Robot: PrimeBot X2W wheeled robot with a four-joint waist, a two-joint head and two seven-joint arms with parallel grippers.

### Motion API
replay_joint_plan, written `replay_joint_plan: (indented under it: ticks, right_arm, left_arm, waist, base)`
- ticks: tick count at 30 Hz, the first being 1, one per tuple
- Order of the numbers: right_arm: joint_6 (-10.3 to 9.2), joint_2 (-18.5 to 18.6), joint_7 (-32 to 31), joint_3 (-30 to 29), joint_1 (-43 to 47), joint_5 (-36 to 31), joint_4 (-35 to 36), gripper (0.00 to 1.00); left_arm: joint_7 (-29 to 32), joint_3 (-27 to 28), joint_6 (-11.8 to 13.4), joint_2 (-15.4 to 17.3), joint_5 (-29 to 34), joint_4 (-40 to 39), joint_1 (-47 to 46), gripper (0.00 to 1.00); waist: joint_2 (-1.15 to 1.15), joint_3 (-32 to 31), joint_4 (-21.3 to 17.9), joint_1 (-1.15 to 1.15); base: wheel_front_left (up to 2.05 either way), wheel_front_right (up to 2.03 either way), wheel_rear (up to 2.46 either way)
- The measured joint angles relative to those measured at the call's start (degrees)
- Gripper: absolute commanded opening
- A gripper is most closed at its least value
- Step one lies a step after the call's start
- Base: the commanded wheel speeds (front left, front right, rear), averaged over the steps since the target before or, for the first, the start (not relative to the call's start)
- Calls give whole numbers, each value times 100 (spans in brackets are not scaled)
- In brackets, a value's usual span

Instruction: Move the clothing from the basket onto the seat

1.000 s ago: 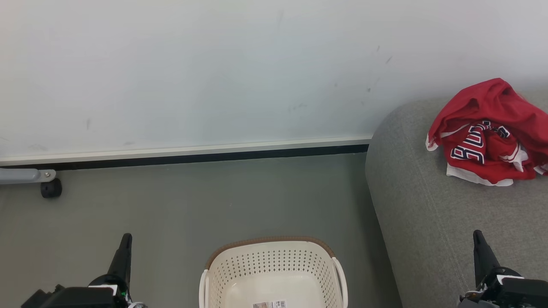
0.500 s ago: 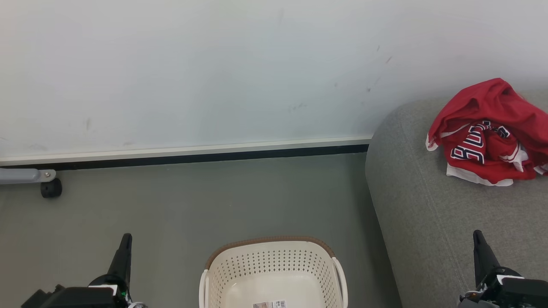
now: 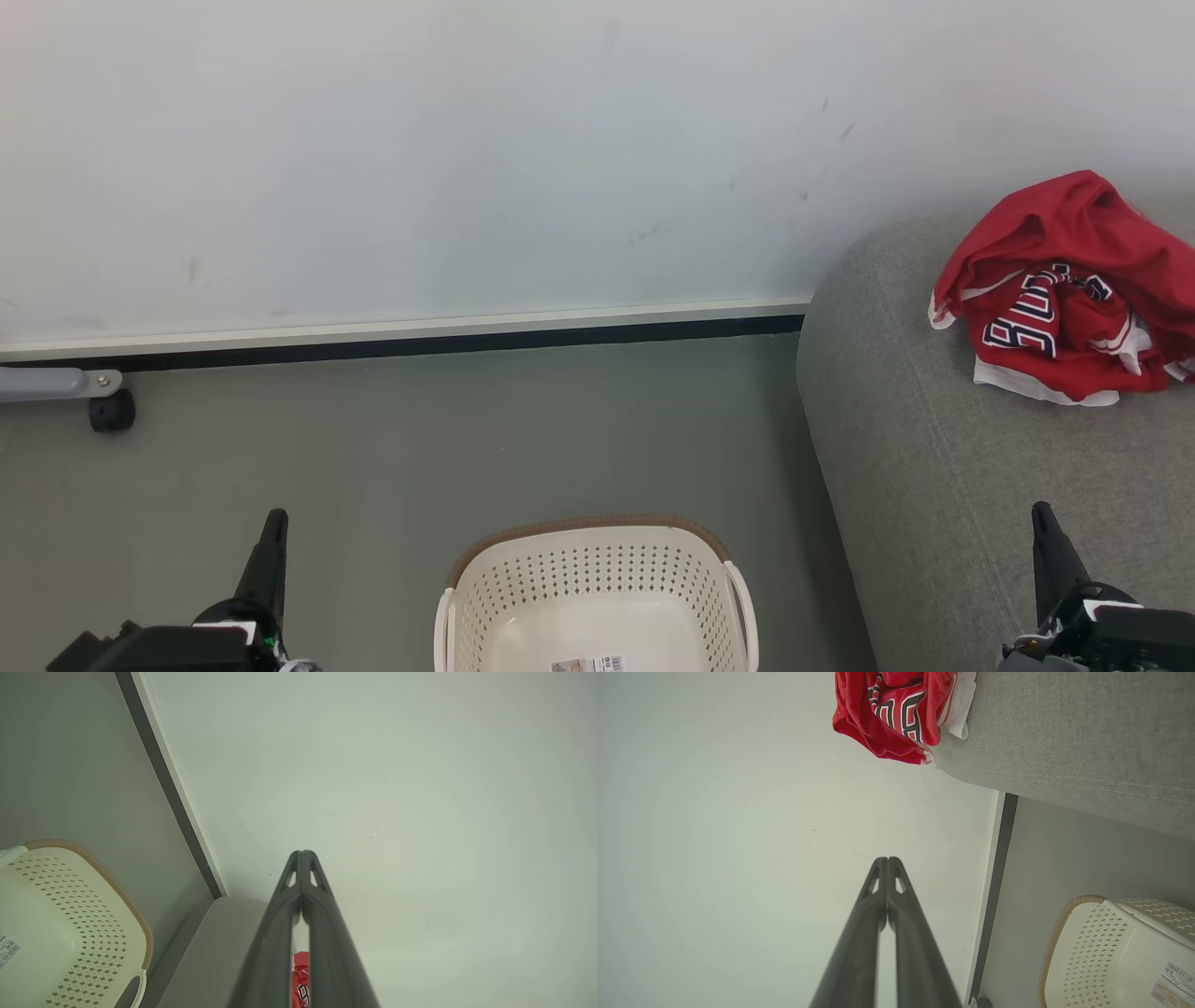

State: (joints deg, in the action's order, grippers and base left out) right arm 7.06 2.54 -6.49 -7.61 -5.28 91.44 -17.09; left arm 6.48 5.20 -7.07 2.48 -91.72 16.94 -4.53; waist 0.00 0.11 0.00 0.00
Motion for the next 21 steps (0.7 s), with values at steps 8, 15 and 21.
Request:
replay_joint_plan:
  ticks: [8, 15, 21]
  right_arm:
    - [0, 0, 0, 0, 0, 0, 1, 0]
    - [0, 0, 0, 0, 0, 0, 1, 0]
    - [0, 0, 0, 0, 0, 0, 1, 0]
  left_arm:
    - [0, 0, 0, 0, 0, 0, 0, 0]
    - [0, 0, 0, 0, 0, -1, 0, 0]
    - [0, 0, 0, 0, 0, -1, 0, 0]
  waist:
    - [0, 0, 0, 0]
    - [0, 0, 0, 0]
    - [0, 0, 0, 0]
  base:
    - [0, 0, 0]
    - [0, 0, 0]
    - [0, 0, 0]
